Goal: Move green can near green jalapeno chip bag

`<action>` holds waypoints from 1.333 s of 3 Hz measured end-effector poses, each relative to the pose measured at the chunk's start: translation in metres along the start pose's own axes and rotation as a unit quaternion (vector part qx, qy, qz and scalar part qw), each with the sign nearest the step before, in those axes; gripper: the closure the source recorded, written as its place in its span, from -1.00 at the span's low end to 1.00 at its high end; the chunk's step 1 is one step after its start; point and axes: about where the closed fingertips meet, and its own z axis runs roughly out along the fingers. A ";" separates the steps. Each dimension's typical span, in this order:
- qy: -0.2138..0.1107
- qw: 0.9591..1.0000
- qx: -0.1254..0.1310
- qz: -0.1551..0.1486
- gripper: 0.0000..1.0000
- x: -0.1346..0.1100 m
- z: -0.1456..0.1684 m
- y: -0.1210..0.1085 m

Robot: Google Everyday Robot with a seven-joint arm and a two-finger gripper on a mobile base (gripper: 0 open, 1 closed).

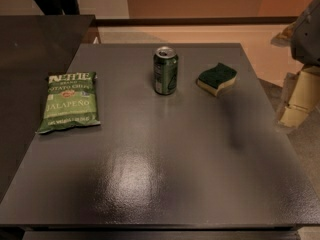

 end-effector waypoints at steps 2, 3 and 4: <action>-0.024 0.999 0.002 0.026 -1.00 -0.014 0.010 -0.011; -0.061 0.997 -0.002 0.049 -1.00 -0.039 0.028 -0.031; -0.106 0.992 -0.012 0.066 -1.00 -0.072 0.047 -0.057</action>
Offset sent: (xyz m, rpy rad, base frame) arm 0.0398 0.0276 -0.0157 0.1451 -0.0007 -0.0939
